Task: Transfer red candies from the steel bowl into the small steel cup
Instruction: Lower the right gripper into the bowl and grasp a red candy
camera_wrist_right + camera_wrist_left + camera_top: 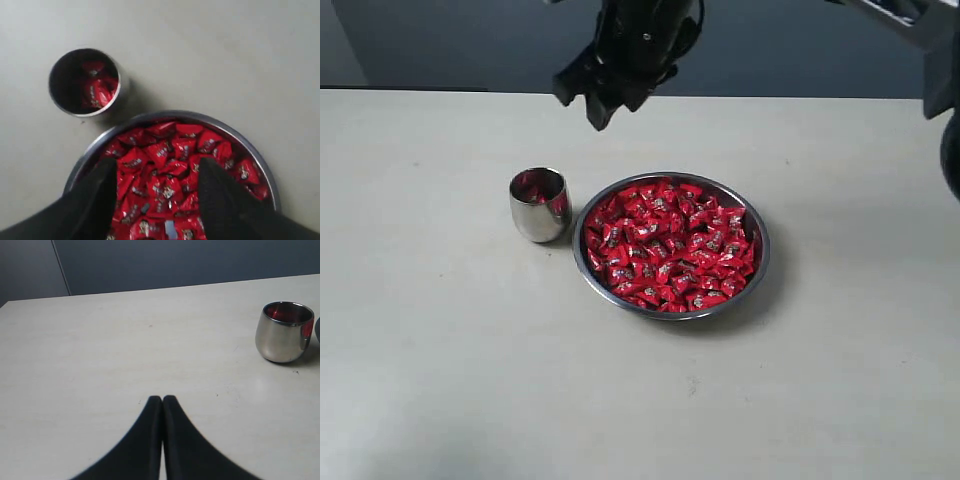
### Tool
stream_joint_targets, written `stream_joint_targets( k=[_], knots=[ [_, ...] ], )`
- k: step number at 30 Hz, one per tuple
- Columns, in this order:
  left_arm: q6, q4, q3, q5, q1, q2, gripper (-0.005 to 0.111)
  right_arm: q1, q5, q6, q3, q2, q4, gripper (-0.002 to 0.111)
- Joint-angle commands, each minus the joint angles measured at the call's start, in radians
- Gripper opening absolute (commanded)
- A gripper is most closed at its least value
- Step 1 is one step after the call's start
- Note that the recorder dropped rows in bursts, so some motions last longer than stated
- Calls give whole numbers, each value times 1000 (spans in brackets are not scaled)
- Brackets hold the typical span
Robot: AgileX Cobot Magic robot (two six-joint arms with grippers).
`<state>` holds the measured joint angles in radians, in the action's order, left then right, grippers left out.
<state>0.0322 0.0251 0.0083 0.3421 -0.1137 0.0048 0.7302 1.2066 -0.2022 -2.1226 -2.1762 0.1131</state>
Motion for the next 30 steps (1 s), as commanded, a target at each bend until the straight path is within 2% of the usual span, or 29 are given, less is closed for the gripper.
stream_joint_targets(
  k=[1, 5, 10, 13, 18, 30],
  knots=[
    [-3, 2, -8, -7, 5, -5, 0, -30, -33, 5, 172, 81, 1, 49],
    [-3, 2, -8, -7, 5, -5, 0, -32, -210, -4, 401, 145, -14, 49],
    [-3, 2, -8, -7, 5, -5, 0, -32, -339, -7, 544, 135, 9, 49],
    [-3, 2, -8, -7, 5, -5, 0, -32, -365, -7, 551, 94, 30, 50],
    [-3, 2, -8, -7, 5, -5, 0, -32, -430, -4, 551, 44, 49, 61],
    [-3, 2, -8, -7, 5, -5, 0, -30, -484, -6, 551, -20, 73, 61]
  ],
)
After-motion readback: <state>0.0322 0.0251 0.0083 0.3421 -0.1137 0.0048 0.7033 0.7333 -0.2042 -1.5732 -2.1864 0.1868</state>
